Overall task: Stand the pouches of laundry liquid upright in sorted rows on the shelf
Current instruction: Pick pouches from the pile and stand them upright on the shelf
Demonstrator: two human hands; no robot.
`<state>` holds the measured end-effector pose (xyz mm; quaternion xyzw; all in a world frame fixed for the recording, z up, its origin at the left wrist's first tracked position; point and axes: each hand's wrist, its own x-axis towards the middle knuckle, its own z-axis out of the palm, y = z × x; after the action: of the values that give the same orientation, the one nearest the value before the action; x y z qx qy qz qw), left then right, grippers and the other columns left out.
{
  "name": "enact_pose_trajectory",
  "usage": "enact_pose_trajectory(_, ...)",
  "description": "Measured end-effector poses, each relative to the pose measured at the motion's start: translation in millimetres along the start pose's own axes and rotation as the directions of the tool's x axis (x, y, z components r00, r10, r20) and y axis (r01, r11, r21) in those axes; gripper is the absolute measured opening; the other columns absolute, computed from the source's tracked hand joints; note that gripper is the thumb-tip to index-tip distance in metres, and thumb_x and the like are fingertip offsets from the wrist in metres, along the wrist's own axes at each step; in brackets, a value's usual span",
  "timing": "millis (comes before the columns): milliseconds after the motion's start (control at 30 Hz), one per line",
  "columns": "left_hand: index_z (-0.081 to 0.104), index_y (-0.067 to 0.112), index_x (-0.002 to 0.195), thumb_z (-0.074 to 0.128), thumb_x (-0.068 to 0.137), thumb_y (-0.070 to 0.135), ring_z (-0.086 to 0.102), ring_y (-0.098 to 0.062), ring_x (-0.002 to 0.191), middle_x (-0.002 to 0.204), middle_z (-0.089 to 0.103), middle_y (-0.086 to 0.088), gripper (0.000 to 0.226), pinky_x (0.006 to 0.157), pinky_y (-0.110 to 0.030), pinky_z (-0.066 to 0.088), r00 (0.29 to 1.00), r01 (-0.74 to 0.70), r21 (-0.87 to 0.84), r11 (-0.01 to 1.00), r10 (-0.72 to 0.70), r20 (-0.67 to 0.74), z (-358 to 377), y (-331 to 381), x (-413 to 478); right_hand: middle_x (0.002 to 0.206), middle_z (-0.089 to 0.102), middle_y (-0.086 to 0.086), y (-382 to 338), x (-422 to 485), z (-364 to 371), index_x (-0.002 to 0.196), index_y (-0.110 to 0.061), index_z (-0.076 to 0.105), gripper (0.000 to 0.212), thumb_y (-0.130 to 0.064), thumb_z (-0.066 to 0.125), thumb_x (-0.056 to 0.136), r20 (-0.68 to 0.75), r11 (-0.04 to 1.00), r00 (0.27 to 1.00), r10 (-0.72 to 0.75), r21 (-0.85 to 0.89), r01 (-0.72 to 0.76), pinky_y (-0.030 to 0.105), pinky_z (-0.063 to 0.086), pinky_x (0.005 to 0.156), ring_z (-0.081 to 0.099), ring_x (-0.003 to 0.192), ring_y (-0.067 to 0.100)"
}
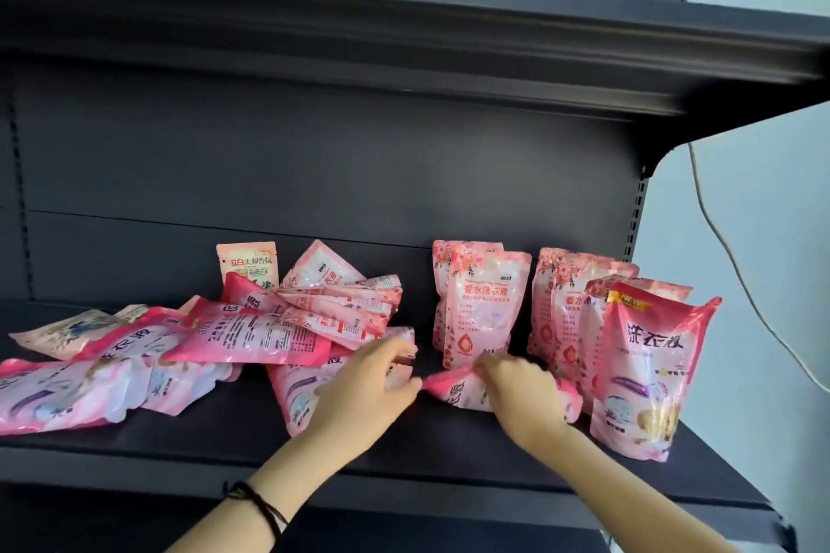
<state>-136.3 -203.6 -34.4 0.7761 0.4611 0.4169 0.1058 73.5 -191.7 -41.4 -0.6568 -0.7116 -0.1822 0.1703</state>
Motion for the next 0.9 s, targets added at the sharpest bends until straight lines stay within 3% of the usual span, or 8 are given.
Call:
enact_pose_trajectory(200, 0.045, 0.02, 0.133, 0.073, 0.081, 0.026, 0.042, -0.006, 0.116, 0.131, 0.047, 0.007, 0.059, 0.093, -0.019, 0.03, 0.979, 0.163, -0.235, 0.958, -0.187, -0.081, 12.1, 2.0, 18.5, 0.081, 0.068, 0.003, 26.8, 7.4, -19.4, 0.094, -0.009, 0.068, 0.019, -0.009, 0.049, 0.097, -0.144, 0.799, 0.962, 0.233, 0.592, -0.105, 0.017, 0.037, 0.053, 0.055, 0.063, 0.012)
enact_pose_trajectory(267, 0.042, 0.018, 0.135, 0.077, 0.078, 0.027, 0.041, -0.009, 0.12, 0.133, 0.045, 0.004, 0.068, 0.094, -0.02, 0.03, 0.971, 0.202, -0.281, 0.938, -0.229, -0.066, 19.8, 2.8, 20.9, 0.076, 0.065, 0.003, 32.5, 12.3, -26.2, 0.09, -0.01, 0.066, 0.019, -0.01, 0.048, 0.098, -0.125, 0.678, 0.933, 0.337, 0.72, -0.148, 0.026, 0.044, 0.06, 0.053, 0.063, 0.015)
enact_pose_trajectory(433, 0.042, 0.016, 0.138, 0.077, 0.076, 0.033, 0.05, -0.014, 0.12, 0.137, 0.048, -0.001, 0.073, 0.1, -0.027, 0.042, 0.929, 0.368, -0.511, 0.777, -0.334, 0.161, 38.6, 12.6, 28.4, 0.084, 0.066, 0.008, 36.1, 7.8, -24.2, 0.086, -0.006, 0.064, 0.02, -0.013, 0.05, 0.098, 0.183, 0.021, 0.871, 0.456, 0.976, -0.216, 0.041, 0.052, 0.079, 0.061, 0.081, 0.023)
enact_pose_trajectory(500, 0.048, 0.015, 0.13, 0.075, 0.078, 0.028, 0.056, -0.007, 0.111, 0.134, 0.053, -0.001, 0.06, 0.088, -0.016, 0.047, 0.919, 0.394, -0.545, 0.74, -0.298, 0.26, 48.2, 16.8, 27.3, 0.081, 0.065, 0.008, 32.9, 0.8, -15.1, 0.086, -0.004, 0.064, 0.021, -0.013, 0.049, 0.098, 0.233, -0.102, 0.881, 0.411, 0.972, -0.209, 0.04, 0.051, 0.08, 0.059, 0.08, 0.022)
enact_pose_trajectory(567, 0.05, 0.018, 0.119, 0.072, 0.081, 0.014, 0.058, 0.005, 0.094, 0.12, 0.062, 0.002, 0.043, 0.07, -0.007, 0.048, 0.914, 0.398, -0.578, 0.712, -0.253, 0.318, 57.8, 22.5, 22.2, 0.08, 0.066, 0.004, 31.2, -6.4, -11.8, 0.086, -0.007, 0.064, 0.02, -0.016, 0.05, 0.098, 0.195, -0.085, 0.896, 0.399, 0.981, -0.176, 0.033, 0.05, 0.075, 0.058, 0.079, 0.019)
enact_pose_trajectory(633, 0.047, 0.022, 0.119, 0.07, 0.082, 0.004, 0.061, 0.006, 0.087, 0.106, 0.065, 0.005, 0.048, 0.063, -0.006, 0.048, 0.904, 0.413, -0.597, 0.688, -0.227, 0.363, 69.8, 22.4, 16.0, 0.091, 0.07, -0.001, 32.1, -15.6, -12.5, 0.095, -0.013, 0.063, 0.014, -0.02, 0.052, 0.098, 0.172, -0.023, 0.917, 0.361, 0.984, -0.176, 0.025, 0.051, 0.074, 0.064, 0.085, 0.014)
enact_pose_trajectory(767, 0.046, 0.026, 0.116, 0.072, 0.08, 0.006, 0.065, 0.001, 0.093, 0.109, 0.068, 0.003, 0.049, 0.072, -0.012, 0.05, 0.897, 0.413, -0.585, 0.698, -0.2, 0.395, 91.4, 13.7, 5.2, 0.11, 0.068, -0.006, 32.0, -45.5, -5.0, 0.116, -0.02, 0.05, 0.031, -0.024, 0.066, 0.089, 0.268, 0.094, 0.942, 0.203, 0.952, -0.291, 0.01, 0.051, 0.065, 0.067, 0.092, -0.003)
enact_pose_trajectory(900, 0.053, 0.027, 0.115, 0.074, 0.081, 0.014, 0.063, 0.007, 0.092, 0.106, 0.067, 0.012, 0.042, 0.072, -0.009, 0.049, 0.929, 0.35, -0.516, 0.782, -0.217, 0.301, 102.4, 13.3, 7.2, 0.117, 0.065, -0.003, 32.1, -51.1, 5.3, 0.124, -0.022, 0.04, 0.047, -0.022, 0.069, 0.087, 0.287, 0.123, 0.94, 0.185, 0.942, -0.311, 0.019, 0.056, 0.079, 0.065, 0.105, 0.008)
